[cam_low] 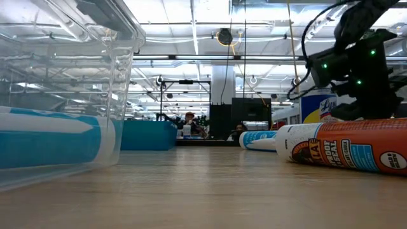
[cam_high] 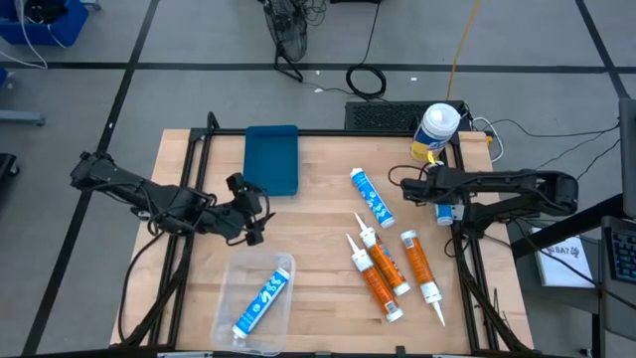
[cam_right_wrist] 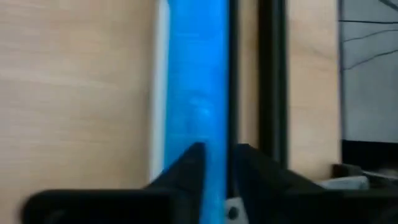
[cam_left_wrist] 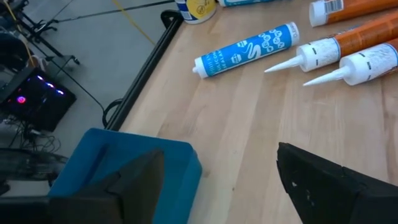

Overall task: Pick & place silicon tubes, Sealant and Lysol wipes
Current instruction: Adjust the right blue sealant, then put the bottom blue sealant into the transparent bin

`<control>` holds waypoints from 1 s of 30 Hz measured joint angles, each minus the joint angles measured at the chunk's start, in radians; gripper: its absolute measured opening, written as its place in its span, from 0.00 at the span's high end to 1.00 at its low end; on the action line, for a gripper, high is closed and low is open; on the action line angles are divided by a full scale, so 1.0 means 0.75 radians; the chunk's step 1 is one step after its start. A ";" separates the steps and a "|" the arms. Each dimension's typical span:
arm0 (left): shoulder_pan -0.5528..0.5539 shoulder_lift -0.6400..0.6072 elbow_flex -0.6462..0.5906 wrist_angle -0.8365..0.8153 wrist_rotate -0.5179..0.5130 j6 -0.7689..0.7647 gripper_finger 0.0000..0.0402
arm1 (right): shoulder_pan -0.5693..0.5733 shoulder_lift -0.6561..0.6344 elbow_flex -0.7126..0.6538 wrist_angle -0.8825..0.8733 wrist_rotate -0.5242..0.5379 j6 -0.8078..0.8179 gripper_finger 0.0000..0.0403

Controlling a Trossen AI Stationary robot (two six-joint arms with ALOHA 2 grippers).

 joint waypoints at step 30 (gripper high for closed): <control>0.004 0.028 -0.001 -0.032 0.002 -0.019 0.24 | 0.078 -0.047 -0.035 1.254 -0.387 -0.914 1.00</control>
